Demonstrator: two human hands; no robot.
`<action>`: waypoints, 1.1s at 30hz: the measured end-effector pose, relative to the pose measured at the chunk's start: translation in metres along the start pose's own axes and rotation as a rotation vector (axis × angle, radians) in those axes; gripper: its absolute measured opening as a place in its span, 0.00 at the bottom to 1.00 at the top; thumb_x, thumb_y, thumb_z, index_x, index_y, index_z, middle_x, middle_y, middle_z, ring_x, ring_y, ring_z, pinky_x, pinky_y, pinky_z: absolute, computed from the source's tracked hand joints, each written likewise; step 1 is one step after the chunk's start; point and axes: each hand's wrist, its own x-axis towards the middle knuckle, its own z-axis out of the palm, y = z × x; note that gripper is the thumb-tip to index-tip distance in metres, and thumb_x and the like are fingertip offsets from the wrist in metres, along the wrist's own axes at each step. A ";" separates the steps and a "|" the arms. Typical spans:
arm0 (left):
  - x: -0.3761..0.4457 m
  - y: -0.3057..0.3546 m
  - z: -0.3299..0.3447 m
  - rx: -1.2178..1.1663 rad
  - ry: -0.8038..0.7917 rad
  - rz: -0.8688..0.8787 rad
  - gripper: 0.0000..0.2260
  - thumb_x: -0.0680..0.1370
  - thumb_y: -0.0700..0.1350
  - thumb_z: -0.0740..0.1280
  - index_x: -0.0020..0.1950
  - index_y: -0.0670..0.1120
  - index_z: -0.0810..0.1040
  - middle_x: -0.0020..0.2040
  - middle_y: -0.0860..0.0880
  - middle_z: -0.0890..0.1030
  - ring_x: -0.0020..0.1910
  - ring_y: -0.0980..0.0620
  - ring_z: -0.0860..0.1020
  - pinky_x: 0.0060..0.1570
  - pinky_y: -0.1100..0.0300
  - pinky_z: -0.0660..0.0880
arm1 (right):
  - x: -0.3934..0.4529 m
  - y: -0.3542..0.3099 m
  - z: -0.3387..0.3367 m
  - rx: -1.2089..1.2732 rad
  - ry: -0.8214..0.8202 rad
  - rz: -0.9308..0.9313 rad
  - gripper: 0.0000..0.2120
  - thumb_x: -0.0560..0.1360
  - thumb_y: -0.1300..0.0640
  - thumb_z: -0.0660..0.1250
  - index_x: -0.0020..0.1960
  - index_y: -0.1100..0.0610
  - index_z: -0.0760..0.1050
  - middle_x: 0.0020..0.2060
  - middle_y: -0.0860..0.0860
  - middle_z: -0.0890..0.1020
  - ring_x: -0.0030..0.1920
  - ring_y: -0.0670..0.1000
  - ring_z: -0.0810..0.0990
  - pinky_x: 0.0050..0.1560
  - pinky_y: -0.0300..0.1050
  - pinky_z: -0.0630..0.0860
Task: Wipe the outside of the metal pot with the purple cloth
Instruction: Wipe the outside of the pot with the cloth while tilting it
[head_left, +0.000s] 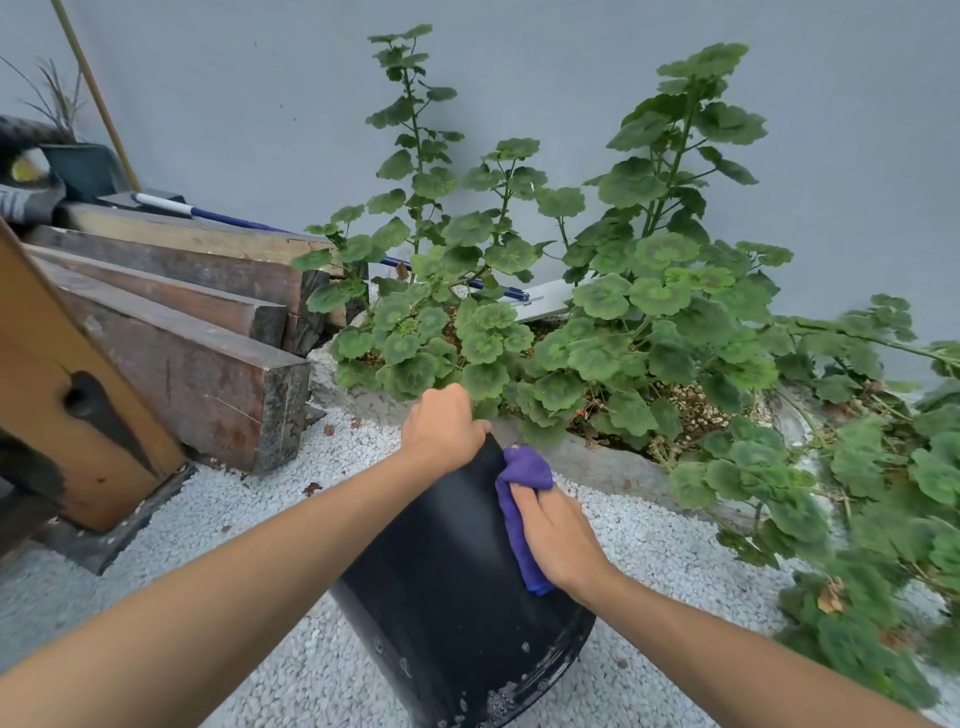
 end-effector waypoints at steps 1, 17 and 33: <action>0.000 0.000 -0.002 -0.060 -0.006 -0.024 0.21 0.77 0.49 0.72 0.64 0.37 0.77 0.63 0.37 0.80 0.63 0.36 0.77 0.60 0.47 0.76 | 0.000 -0.001 0.000 -0.001 -0.002 -0.004 0.21 0.85 0.41 0.51 0.66 0.50 0.77 0.55 0.52 0.82 0.51 0.51 0.77 0.55 0.49 0.74; -0.068 -0.041 -0.069 -0.764 -0.263 0.046 0.14 0.73 0.28 0.72 0.52 0.44 0.86 0.38 0.47 0.87 0.36 0.57 0.83 0.38 0.70 0.78 | 0.007 -0.035 -0.017 0.281 0.238 -0.055 0.15 0.84 0.42 0.53 0.46 0.37 0.76 0.43 0.39 0.80 0.44 0.40 0.80 0.44 0.43 0.71; -0.066 -0.068 -0.051 0.429 -0.083 0.872 0.30 0.84 0.57 0.54 0.83 0.49 0.47 0.83 0.54 0.47 0.81 0.55 0.49 0.79 0.58 0.51 | 0.009 -0.040 0.026 0.257 0.177 -0.137 0.21 0.86 0.43 0.51 0.67 0.51 0.77 0.54 0.52 0.84 0.53 0.54 0.82 0.51 0.50 0.75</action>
